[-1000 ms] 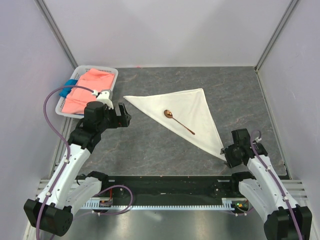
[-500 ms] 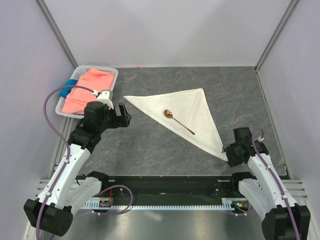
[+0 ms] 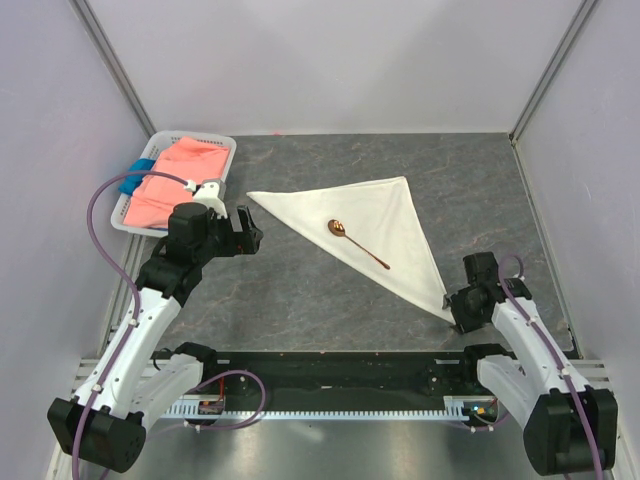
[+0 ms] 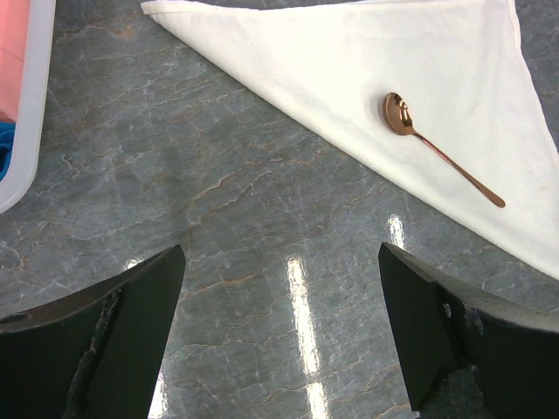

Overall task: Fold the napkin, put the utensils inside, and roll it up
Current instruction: Fold the napkin

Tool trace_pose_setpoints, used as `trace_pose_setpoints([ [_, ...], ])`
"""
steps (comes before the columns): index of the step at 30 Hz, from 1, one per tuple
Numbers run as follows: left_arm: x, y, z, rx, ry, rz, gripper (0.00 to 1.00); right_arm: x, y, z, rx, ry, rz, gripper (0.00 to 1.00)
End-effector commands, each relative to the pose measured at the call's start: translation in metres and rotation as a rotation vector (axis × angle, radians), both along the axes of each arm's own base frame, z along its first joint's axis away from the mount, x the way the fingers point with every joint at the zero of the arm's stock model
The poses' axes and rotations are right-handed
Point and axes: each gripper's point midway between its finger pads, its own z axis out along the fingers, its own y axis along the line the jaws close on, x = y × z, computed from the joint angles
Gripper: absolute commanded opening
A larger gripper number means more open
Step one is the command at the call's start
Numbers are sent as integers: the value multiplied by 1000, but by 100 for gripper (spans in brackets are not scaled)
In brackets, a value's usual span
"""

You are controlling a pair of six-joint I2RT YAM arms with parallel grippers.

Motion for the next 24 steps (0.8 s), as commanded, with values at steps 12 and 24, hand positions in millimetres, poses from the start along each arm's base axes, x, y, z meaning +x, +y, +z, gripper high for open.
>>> trace_pose_setpoints([
  [12,1,-5,12,-33,-36,-9,100,-5,-2,-29,2,41,-59,52],
  [24,1,-5,14,-36,-41,-12,100,2,-11,-27,-42,-4,-90,24],
])
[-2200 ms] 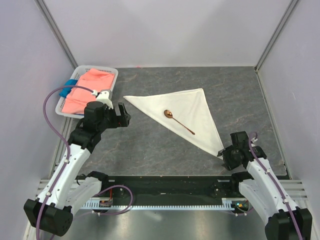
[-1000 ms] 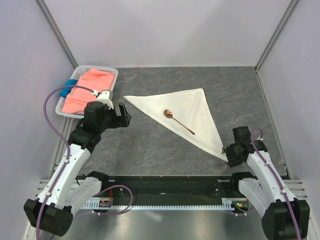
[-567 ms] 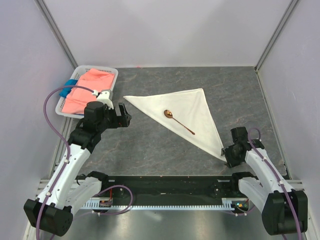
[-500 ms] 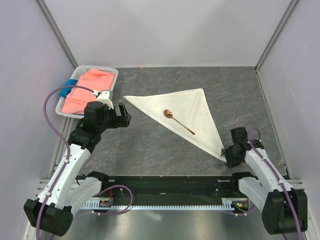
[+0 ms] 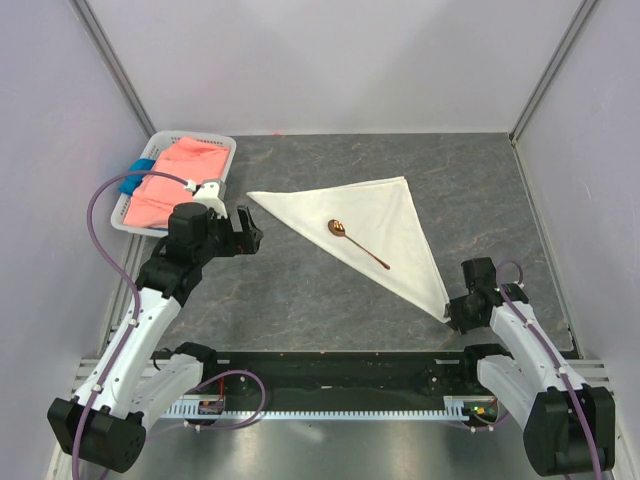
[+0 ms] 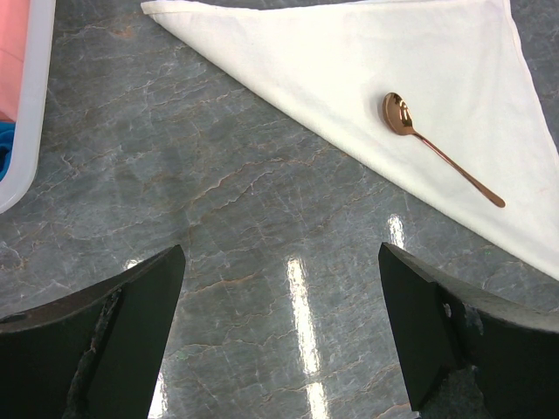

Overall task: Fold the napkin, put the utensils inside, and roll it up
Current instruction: Fold the napkin

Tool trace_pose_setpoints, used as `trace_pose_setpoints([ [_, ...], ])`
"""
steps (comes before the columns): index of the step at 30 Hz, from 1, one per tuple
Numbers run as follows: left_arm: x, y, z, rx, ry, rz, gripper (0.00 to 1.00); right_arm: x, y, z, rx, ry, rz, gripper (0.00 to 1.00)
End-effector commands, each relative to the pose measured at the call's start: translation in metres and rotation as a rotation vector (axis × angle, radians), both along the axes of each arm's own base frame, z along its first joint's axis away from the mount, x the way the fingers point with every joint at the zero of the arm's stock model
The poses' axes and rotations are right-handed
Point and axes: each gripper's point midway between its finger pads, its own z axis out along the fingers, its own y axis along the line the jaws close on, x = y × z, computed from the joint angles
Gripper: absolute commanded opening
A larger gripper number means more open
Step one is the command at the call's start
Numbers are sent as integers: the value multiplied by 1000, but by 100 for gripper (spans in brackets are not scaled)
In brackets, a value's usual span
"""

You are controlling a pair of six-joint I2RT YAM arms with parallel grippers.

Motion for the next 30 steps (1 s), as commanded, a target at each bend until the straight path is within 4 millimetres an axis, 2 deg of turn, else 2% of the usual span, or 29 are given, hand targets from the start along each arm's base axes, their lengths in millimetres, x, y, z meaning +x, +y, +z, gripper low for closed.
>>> trace_pose_setpoints([
  [1,1,-5,12,-35,-38,-12,100,7,-11,-5,-58,-21,-28,21],
  [8,1,-6,13,-35,-38,-16,100,23,-27,10,-157,-58,11,15],
  [12,1,-6,12,-36,-36,-17,100,37,-42,31,-256,-111,47,0],
  [18,1,-7,12,-38,-34,-20,100,57,-50,55,-331,-182,108,0],
  [23,1,-7,11,-38,-32,-22,100,74,-44,60,-331,-221,172,0],
  [26,2,-8,10,-40,-29,-22,100,89,-36,69,-353,-267,220,0],
  [29,2,-8,9,-40,-25,-23,100,109,-22,87,-389,-341,277,0],
  [30,2,-8,9,-40,-25,-23,100,117,-11,98,-402,-374,322,0],
])
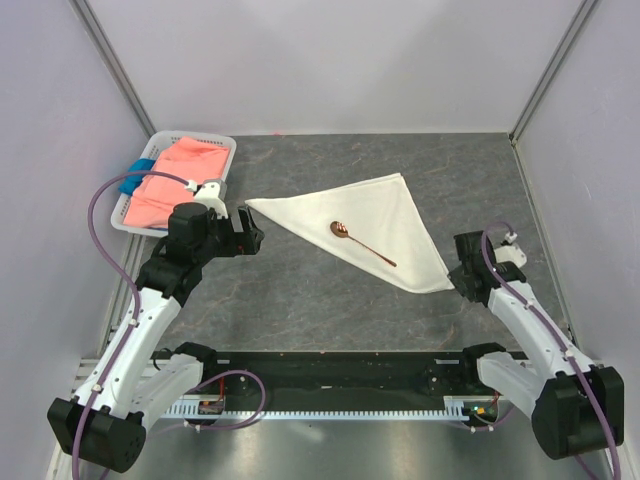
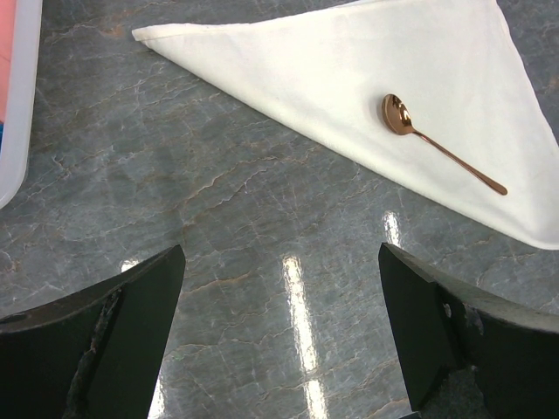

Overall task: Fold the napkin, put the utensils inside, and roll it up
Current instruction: Fold the napkin

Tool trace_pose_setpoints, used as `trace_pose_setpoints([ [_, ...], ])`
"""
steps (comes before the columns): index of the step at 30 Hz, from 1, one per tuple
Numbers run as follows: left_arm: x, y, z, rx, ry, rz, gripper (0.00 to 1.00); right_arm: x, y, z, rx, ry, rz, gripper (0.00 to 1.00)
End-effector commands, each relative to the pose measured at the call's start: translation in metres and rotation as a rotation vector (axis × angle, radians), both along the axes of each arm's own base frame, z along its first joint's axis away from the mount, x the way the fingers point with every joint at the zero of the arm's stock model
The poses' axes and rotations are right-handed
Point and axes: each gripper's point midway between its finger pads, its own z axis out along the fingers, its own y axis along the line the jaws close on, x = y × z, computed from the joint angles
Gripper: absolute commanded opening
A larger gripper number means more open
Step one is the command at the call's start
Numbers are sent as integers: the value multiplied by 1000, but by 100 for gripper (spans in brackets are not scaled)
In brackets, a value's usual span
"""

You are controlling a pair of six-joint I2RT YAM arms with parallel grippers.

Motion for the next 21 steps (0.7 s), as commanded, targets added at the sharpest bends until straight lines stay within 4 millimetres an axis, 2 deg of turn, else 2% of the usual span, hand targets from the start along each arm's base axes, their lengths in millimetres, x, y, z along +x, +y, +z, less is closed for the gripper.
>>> trace_pose_setpoints([
  [1,3,-5,8,-30,-26,-5,100,49,21,45,-78,-170,109,0],
  [2,3,-5,8,-31,-26,-8,100,62,26,60,-95,-220,125,0],
  [4,3,-6,8,-33,-24,-10,100,71,49,61,-117,-220,214,0],
  [5,3,-6,7,-32,-21,-9,100,81,58,70,-116,-254,232,0],
  [7,4,-5,7,-30,-20,-8,100,88,81,65,-122,-243,314,0],
  [8,4,-5,7,-30,-23,-7,100,97,92,72,-111,-273,337,0],
  [12,4,-5,5,-28,-16,-7,100,111,142,67,-96,-291,476,0],
  [13,5,-5,5,-27,-16,-4,100,116,152,61,-97,-289,497,0],
  [21,5,-5,2,-24,-6,-4,100,132,224,62,-40,-350,675,0],
])
